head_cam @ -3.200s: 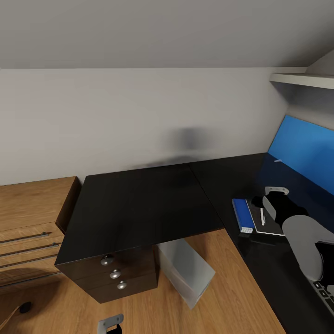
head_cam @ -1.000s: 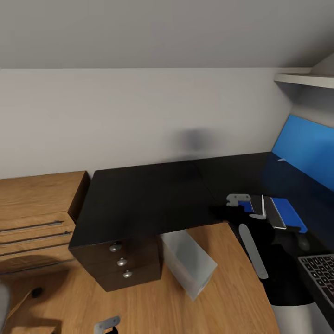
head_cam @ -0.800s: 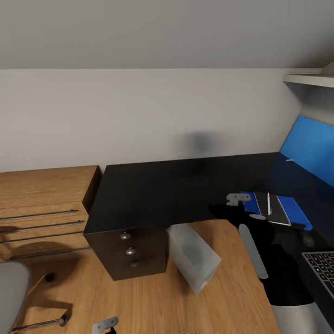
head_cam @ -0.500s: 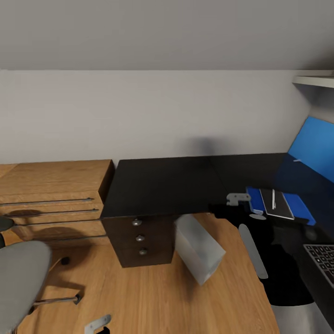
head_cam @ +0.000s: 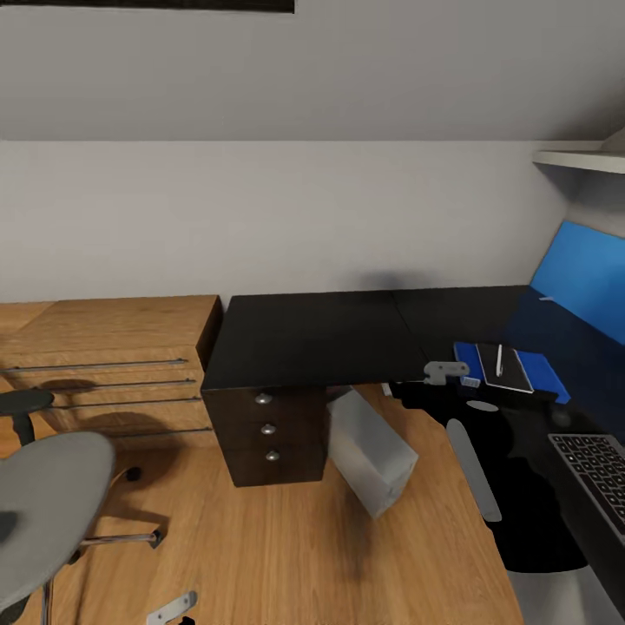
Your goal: In the bedroom, organize the workspace by keeping the computer under the desk, ensuring the monitor is on the desk, placing the keyboard on the desk next to the monitor, placing the mouse on the desk next to the keyboard, moving the folder from the swivel chair onto the desk next to the mouse, stacking the notebook on top of the folder with the pen on top of the notebook, and positioning the swivel chair next to the desk.
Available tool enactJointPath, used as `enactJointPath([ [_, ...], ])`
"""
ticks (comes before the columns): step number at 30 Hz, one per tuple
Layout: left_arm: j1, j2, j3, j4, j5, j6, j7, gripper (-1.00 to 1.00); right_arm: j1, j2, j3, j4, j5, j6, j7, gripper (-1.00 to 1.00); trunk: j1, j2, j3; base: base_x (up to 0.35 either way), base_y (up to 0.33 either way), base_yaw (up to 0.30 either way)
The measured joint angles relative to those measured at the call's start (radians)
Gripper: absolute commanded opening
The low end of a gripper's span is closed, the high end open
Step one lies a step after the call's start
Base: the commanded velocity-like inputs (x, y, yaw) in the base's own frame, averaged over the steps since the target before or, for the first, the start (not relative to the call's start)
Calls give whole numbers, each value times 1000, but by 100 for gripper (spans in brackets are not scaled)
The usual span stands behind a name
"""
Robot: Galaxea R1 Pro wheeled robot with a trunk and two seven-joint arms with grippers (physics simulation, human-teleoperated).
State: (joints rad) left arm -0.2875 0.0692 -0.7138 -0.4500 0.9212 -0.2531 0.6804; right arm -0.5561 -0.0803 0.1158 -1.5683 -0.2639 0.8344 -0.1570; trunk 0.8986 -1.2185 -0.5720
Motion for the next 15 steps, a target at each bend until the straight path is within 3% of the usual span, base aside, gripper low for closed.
enactJointPath([
  [15, 0, -1, 2, 1, 0, -1, 0, 100, 0, 0, -1, 0, 1, -6, 1, 100, 0, 0, 17, -6, 0, -11],
])
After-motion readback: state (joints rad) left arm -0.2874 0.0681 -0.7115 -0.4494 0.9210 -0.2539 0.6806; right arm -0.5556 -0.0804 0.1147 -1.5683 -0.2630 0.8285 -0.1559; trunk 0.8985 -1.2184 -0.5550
